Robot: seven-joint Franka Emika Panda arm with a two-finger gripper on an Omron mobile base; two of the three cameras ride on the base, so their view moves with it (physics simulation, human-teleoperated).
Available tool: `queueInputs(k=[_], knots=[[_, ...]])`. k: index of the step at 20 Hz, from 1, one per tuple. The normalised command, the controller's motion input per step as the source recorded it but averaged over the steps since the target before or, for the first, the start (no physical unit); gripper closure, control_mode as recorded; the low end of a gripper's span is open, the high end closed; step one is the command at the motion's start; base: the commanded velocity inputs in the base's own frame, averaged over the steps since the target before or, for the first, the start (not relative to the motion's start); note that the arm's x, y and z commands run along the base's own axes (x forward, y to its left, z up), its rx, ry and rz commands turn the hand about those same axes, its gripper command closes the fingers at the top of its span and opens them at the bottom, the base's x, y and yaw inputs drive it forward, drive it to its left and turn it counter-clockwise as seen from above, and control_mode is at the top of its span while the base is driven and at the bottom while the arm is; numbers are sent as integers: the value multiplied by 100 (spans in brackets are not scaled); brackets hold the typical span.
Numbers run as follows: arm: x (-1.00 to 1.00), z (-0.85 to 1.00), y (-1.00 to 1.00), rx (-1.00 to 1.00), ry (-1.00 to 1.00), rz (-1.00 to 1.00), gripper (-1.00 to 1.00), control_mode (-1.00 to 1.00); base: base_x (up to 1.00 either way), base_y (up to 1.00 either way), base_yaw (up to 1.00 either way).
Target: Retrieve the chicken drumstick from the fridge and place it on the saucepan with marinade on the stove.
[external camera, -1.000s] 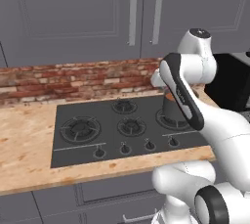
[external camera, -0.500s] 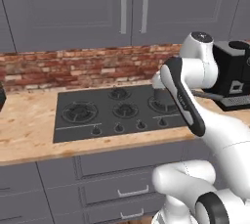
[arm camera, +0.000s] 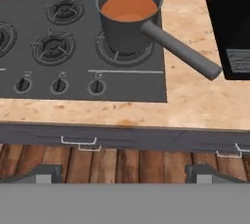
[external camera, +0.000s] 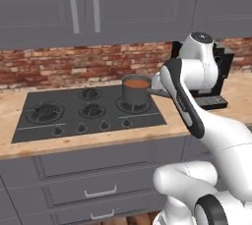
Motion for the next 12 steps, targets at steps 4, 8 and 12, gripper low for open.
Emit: queueInputs(k=[4,8,12], knots=[[0,0,0,0,0,0,-100,100,-5,-100,0],[0,0,0,0,0,0,-100,100,-15,-100,0],[0,0,0,0,0,0,-100,100,-20,-100,0]])
